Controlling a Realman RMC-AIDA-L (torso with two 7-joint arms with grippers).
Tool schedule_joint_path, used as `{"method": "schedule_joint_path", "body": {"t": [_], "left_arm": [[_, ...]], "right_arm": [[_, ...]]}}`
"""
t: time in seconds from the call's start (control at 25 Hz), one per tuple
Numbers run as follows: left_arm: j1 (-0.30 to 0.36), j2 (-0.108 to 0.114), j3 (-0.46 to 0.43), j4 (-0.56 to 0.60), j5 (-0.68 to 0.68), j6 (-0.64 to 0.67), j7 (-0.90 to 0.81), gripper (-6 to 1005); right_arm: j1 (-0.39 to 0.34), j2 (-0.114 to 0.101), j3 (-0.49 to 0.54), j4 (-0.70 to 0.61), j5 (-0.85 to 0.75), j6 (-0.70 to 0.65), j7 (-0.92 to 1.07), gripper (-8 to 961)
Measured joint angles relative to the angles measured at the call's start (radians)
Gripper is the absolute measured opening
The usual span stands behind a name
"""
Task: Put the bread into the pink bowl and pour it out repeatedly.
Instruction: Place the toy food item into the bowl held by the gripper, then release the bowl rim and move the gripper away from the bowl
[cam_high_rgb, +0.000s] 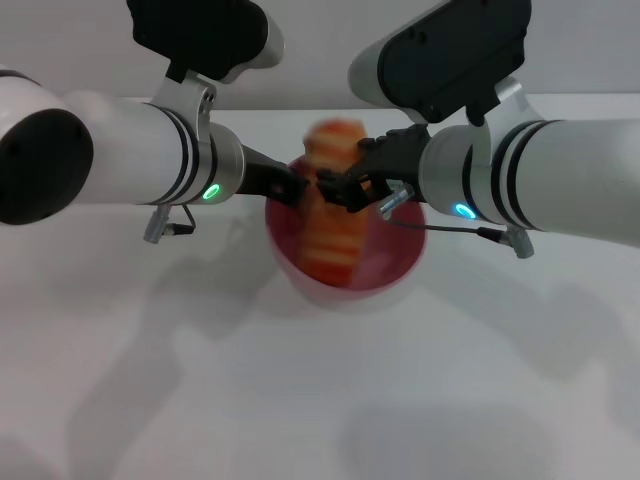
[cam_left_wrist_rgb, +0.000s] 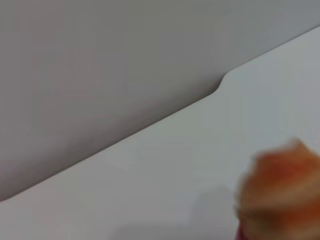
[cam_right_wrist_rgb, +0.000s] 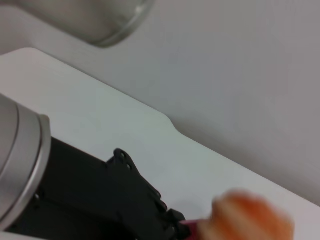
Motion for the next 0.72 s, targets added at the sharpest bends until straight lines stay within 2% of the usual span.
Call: {"method": "schedule_joint_path", "body": {"t": [0.32, 0.4, 0.52, 0.6, 0.72], "left_arm": [[0.0, 0.0, -0.007, -0.003, 0.003, 0.005, 0.0, 41], [-0.001, 0.0, -0.008, -0.011, 0.003, 0.007, 0.001, 41], [-0.002, 0.0, -0.014, -0.027, 0.003, 0.008, 0.002, 41], [0.0, 0.0, -0.015, -0.033, 0.001, 0.01, 0.003, 41], [0.004, 0.0, -0.013, -0.034, -0.003, 0.01, 0.006, 41]], "right_arm": [[-0.015, 0.0, 0.004, -0.011, -0.006, 0.004, 0.014, 658], [-0.036, 0.0, 0.011, -0.048, -0.05, 0.006, 0.034, 690], [-0.114, 0.004, 0.042, -0.172, -0.2, 0.008, 0.068, 739], [-0.191, 0.005, 0.066, -0.269, -0.288, -0.025, 0.077, 739], [-0.302, 0.008, 0.1, -0.364, -0.387, -0.147, 0.078, 739]]}}
